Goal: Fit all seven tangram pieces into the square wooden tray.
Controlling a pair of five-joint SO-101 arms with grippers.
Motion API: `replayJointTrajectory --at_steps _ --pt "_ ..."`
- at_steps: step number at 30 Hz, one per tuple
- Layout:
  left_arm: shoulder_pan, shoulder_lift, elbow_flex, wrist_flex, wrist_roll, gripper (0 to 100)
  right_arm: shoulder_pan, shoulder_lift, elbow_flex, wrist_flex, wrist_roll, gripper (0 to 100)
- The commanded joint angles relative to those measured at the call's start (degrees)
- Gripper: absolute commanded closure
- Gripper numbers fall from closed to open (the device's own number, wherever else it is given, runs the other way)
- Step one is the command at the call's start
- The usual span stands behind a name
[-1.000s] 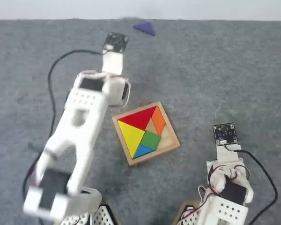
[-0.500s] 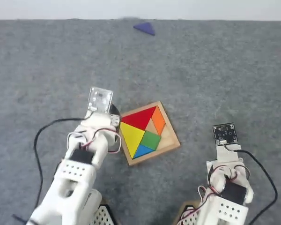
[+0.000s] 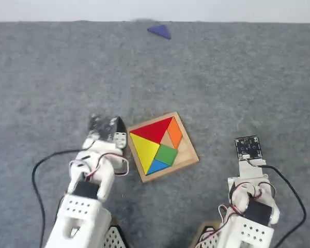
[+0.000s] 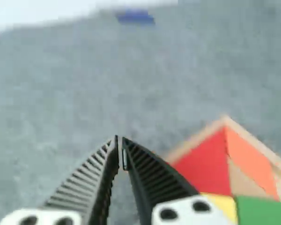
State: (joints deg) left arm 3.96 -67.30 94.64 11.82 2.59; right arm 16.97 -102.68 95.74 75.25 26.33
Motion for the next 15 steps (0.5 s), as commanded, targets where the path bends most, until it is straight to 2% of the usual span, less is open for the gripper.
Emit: replayJointTrajectory --at_steps 1,6,11,15 --pt "-3.78 -13.01 2.07 0.79 0.88 99 0.57 -1.19 0.7 0.31 0.44 96.5" --pt "-0.88 -21.89 2.15 10.2 0.88 99 0.57 -1.19 0.7 0.31 0.44 96.5" --pt "-1.14 -27.08 2.15 16.62 0.88 99 0.57 -1.19 0.7 0.31 0.44 96.5" --pt "-0.7 -30.07 2.15 25.14 0.88 99 0.57 -1.19 0.7 0.31 0.44 96.5"
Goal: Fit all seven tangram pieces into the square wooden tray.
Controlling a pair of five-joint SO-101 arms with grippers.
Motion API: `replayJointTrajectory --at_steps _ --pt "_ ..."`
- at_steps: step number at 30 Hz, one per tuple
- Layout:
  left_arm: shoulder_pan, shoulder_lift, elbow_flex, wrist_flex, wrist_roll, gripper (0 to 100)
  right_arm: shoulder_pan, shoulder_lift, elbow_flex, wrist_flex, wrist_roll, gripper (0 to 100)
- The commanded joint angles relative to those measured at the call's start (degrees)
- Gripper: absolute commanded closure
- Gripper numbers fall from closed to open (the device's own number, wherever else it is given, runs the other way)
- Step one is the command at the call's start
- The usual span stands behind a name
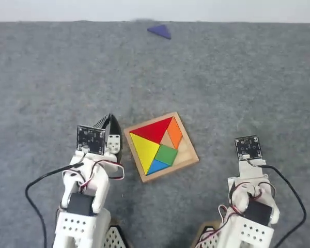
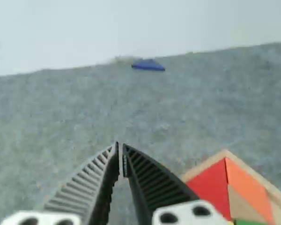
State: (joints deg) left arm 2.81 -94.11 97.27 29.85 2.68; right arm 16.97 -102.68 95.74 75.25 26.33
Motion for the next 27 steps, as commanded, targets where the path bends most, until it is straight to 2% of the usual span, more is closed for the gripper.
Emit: replayJointTrajectory --at_steps 1,7,16,22,27 --pt "0.0 -3.6 -0.48 9.49 0.79 99 0.57 -1.19 0.7 0.31 0.44 96.5" --pt "0.0 -4.75 -0.48 23.56 0.44 99 0.57 -1.19 0.7 0.31 0.44 96.5" --pt "0.09 -4.4 -0.48 26.02 0.7 99 0.57 -1.19 0.7 0.31 0.44 96.5" --pt "0.09 -5.1 -0.84 38.59 0.7 99 0.57 -1.19 0.7 0.31 0.44 96.5" --pt "0.09 -8.35 -0.75 39.38 0.7 99 0.57 -1.19 0.7 0.31 0.44 96.5"
